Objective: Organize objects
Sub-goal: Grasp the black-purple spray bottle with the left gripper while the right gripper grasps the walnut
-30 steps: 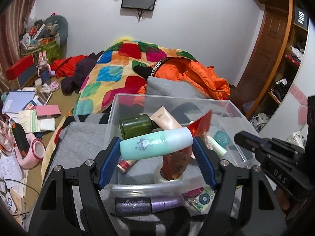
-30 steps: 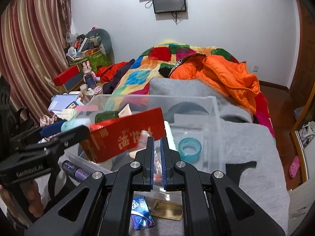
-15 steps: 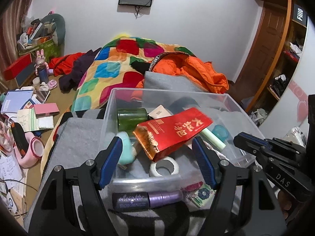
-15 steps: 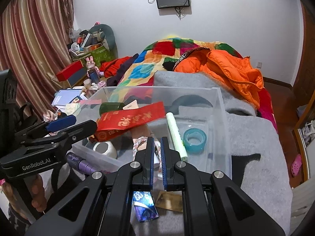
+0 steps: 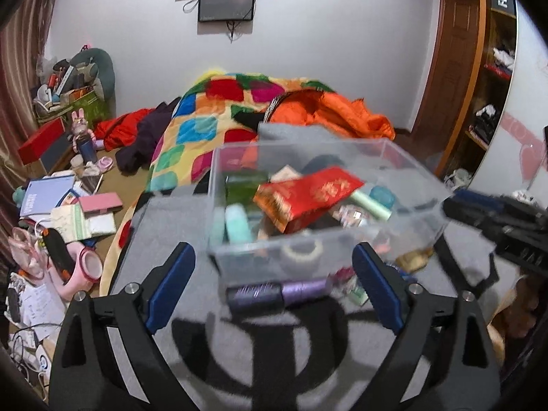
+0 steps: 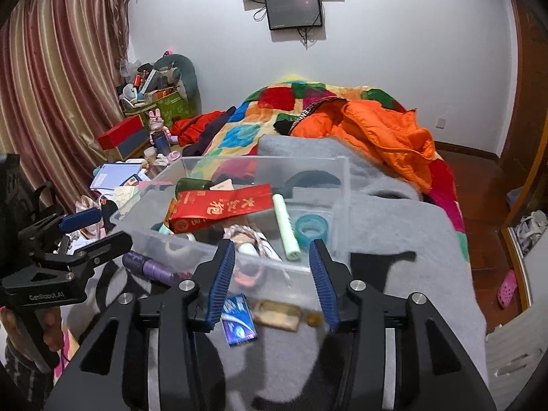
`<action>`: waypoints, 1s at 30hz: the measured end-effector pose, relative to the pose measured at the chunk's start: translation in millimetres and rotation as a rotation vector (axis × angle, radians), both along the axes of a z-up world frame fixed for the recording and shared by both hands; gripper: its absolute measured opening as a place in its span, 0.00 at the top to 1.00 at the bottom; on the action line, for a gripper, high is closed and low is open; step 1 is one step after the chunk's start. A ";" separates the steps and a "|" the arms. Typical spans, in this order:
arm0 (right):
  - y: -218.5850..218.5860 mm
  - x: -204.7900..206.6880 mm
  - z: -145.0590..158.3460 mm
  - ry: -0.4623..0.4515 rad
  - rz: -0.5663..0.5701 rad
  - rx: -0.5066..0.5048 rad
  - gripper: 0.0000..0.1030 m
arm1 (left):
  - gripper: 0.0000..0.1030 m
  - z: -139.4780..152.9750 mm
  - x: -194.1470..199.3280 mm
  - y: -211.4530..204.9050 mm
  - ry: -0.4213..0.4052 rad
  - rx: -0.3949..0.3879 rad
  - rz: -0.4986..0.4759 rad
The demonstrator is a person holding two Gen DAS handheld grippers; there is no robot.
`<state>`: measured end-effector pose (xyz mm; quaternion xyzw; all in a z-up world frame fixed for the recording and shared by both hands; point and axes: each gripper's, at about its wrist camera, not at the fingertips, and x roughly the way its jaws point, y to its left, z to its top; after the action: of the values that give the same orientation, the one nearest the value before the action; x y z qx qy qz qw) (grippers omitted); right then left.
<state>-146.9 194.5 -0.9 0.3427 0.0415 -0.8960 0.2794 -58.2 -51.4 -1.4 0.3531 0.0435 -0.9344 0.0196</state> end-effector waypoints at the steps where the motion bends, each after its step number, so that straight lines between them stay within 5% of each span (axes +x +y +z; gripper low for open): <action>1: 2.7 2.8 -0.4 0.003 -0.006 0.007 0.52 | 0.08 -5.4 1.0 -1.0 -0.017 -0.002 0.003; 11: 28.1 9.5 -27.8 -0.049 -0.063 0.061 0.48 | 0.07 -52.4 -11.1 2.1 -0.181 0.007 0.001; 23: 37.4 4.2 -58.2 -0.131 -0.082 0.088 0.48 | 0.04 -58.8 -34.5 26.6 -0.212 -0.061 0.003; 28: 27.5 3.5 -63.8 -0.114 -0.099 0.115 0.49 | 0.04 -60.5 -35.0 17.3 -0.207 -0.003 0.036; 30: 25.6 0.1 -67.9 -0.124 -0.111 0.118 0.57 | 0.05 -59.7 -32.9 9.5 -0.192 0.041 0.054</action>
<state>-146.8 220.1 -68.8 0.4151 0.0578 -0.8832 0.2106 -91.1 -41.9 -61.0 0.4403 0.0698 -0.8942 0.0415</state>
